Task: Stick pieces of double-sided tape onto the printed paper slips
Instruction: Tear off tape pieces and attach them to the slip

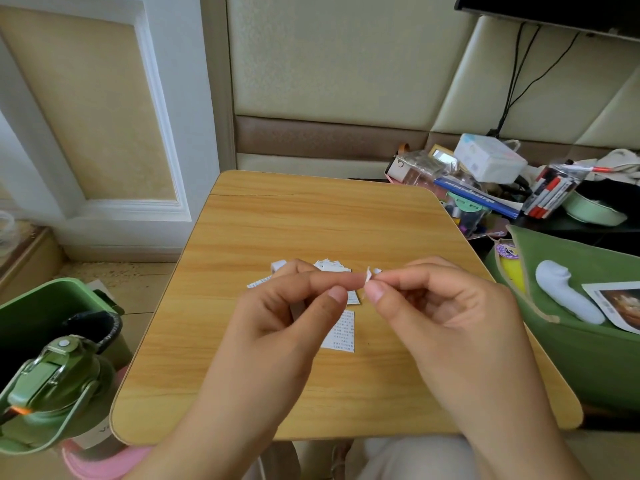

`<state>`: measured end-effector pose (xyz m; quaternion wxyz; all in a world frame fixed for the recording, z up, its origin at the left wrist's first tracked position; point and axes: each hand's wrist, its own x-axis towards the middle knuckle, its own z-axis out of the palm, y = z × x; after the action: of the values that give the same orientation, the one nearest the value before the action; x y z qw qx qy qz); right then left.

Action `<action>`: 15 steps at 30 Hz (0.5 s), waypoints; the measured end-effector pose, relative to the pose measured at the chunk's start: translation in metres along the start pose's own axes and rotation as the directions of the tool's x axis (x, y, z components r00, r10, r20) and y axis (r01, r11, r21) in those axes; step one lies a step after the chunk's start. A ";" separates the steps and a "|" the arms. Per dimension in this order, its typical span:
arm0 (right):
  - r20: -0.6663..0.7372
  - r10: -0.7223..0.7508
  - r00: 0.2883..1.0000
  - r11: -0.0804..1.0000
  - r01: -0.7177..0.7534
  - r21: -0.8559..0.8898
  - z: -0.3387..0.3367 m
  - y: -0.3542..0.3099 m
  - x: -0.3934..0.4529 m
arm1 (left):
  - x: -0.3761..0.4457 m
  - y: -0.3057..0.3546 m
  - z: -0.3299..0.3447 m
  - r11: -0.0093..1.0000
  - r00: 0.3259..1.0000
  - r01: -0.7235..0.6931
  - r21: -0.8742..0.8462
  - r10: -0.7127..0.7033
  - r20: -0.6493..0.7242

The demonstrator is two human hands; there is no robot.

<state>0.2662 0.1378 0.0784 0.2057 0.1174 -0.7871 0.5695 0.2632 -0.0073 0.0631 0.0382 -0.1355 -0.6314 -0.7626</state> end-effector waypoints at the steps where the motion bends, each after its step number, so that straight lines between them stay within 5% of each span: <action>1: 0.005 0.002 1.000 1.000 -0.002 0.005 0.000 0.000 0.000 | 0.000 0.000 0.000 1.000 1.000 0.013 -0.028 -0.013 0.010; 7: 0.011 -0.033 0.999 0.999 0.033 -0.039 -0.002 0.001 0.000 | 0.001 -0.002 -0.003 0.991 0.997 0.078 -0.109 -0.074 0.038; 15: -0.051 -0.317 0.947 0.856 0.263 -0.446 0.000 -0.002 -0.002 | 0.000 0.001 -0.003 0.980 0.989 0.131 -0.149 -0.120 0.085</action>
<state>0.2688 0.1372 0.0795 0.3578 0.1509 -0.8530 0.3487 0.2633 -0.0104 0.0632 -0.0445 -0.1264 -0.5789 -0.8043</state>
